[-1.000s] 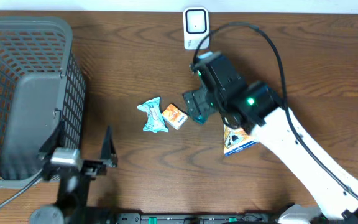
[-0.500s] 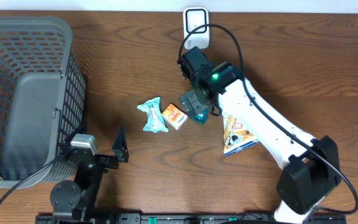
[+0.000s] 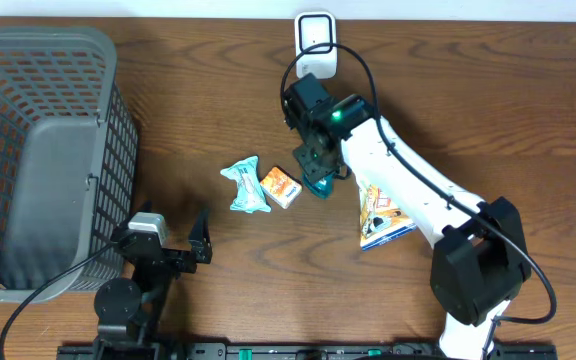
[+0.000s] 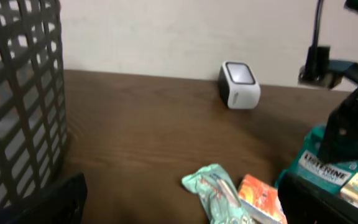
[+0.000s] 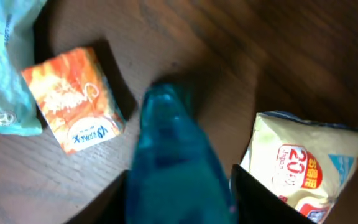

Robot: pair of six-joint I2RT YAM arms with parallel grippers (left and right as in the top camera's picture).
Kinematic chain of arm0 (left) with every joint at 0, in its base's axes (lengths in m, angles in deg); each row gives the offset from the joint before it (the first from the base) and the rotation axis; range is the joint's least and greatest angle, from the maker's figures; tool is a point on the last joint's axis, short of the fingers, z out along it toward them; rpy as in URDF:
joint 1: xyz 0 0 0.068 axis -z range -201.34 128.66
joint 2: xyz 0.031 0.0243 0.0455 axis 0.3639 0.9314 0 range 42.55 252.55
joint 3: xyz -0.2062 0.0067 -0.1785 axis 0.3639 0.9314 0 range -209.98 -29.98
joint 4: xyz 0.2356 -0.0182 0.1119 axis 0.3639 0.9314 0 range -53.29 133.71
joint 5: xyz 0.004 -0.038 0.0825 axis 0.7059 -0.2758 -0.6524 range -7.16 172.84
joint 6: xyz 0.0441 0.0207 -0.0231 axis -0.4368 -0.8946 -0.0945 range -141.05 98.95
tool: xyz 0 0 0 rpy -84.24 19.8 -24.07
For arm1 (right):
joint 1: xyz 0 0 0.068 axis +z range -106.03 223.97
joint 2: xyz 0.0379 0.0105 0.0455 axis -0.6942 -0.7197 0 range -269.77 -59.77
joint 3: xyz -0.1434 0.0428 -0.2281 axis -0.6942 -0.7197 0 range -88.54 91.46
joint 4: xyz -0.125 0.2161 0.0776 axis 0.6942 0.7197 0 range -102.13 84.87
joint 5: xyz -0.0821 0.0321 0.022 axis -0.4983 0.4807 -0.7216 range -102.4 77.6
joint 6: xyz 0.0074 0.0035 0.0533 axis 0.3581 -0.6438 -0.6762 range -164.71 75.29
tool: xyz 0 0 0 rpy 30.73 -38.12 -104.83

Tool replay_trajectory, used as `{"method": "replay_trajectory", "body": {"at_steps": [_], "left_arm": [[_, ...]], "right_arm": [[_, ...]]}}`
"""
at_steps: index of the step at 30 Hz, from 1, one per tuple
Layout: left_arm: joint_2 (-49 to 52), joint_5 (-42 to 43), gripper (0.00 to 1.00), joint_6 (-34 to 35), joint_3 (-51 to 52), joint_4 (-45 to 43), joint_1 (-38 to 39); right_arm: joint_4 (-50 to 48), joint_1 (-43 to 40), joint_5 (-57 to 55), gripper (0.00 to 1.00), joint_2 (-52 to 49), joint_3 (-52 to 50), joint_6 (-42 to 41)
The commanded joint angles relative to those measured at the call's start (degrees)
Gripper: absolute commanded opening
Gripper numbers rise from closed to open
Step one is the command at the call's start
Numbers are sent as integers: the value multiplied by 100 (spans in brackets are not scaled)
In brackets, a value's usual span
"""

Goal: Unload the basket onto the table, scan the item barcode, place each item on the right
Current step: 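Lower the right gripper onto the blue bottle cap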

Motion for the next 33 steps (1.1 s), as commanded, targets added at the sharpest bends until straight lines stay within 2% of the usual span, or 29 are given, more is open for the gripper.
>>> {"method": "replay_trajectory", "body": {"at_steps": [1, 4, 10, 12, 15, 22, 27, 28, 33], "left_arm": [[4, 92, 98, 52, 79, 144, -13], [4, 92, 98, 52, 79, 348, -13], [4, 90, 98, 52, 79, 933, -13], [4, 90, 98, 52, 79, 1099, -13], [4, 92, 98, 52, 81, 1272, -13], [7, 90, 98, 52, 79, 1591, -13], [7, 87, 98, 52, 81, 1923, -13], [7, 87, 98, 52, 79, 2002, -13], [7, 87, 98, 52, 79, 2371, -13]], "right_arm": [[81, -39, 258, 43, -310, -59, -236], [114, -37, 629, 38, -221, -11, -564], [459, -42, 682, 37, -61, 260, -1733], [588, -42, 684, 44, -20, 299, -2312], [844, -42, 883, 48, 17, 299, -3062], [1145, -81, 1447, 45, 17, 299, -3805], [1038, -144, 1244, 39, 17, 299, -3869], [1038, -168, 1248, 36, 17, 299, -3921], [1134, -291, 1252, 32, 17, 299, -4540]]}}
